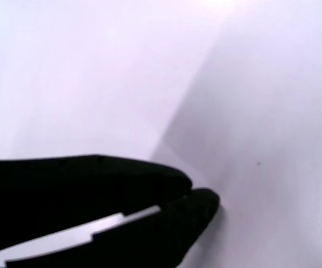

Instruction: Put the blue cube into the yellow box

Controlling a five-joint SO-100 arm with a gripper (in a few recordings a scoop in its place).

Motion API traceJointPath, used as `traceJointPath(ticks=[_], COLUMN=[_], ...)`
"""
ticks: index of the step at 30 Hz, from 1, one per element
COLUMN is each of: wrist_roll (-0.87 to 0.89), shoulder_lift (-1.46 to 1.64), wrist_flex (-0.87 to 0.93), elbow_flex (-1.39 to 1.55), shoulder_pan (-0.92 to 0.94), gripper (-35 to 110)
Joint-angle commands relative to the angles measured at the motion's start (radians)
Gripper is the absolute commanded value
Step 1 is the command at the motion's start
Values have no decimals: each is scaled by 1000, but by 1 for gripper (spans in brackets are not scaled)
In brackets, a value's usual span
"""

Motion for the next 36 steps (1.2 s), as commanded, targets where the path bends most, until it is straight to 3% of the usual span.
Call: traceJointPath(ticks=[1, 16, 21, 25, 31, 36], wrist_roll=[-6, -2, -20, 35, -156, -422], shoulder_lift=[28, 21, -109, -272, -453, -549], wrist_flex=[15, 5, -58, -63, 48, 189], elbow_flex=[28, 28, -110, -314, -623, -793], shoulder_pan=[18, 9, 41, 98, 261, 468], gripper=[0, 0, 6, 19, 38, 41])
